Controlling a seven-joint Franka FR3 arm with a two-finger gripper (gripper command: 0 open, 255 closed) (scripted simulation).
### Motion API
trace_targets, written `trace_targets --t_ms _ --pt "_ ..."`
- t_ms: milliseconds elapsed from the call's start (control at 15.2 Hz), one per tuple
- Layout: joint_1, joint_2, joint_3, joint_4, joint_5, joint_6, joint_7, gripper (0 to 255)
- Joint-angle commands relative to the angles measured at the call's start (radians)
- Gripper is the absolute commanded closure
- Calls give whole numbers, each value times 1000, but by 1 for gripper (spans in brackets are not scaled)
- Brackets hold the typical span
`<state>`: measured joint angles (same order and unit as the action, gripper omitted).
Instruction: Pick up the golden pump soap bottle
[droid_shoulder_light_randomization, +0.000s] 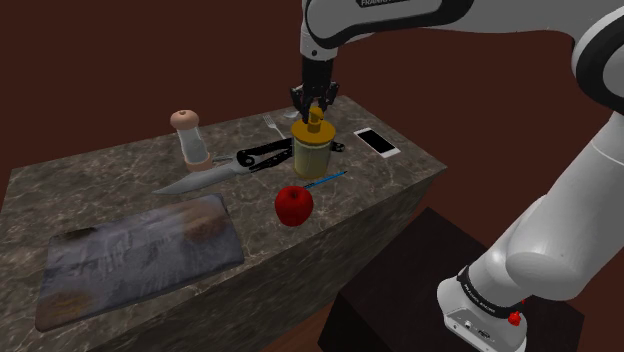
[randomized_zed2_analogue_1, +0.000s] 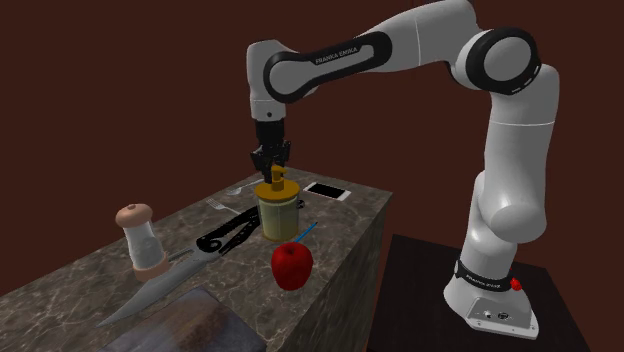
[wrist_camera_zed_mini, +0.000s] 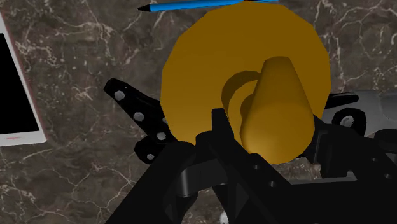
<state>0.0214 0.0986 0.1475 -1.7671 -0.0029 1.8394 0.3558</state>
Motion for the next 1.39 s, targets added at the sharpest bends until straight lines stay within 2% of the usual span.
trace_targets --t_ms 0,462,1320 --pt "0 0 0 -1 0 1 0 255" --pt "0 1 0 -2 0 2 0 255" --pt "1 1 1 174 0 -173 2 255"
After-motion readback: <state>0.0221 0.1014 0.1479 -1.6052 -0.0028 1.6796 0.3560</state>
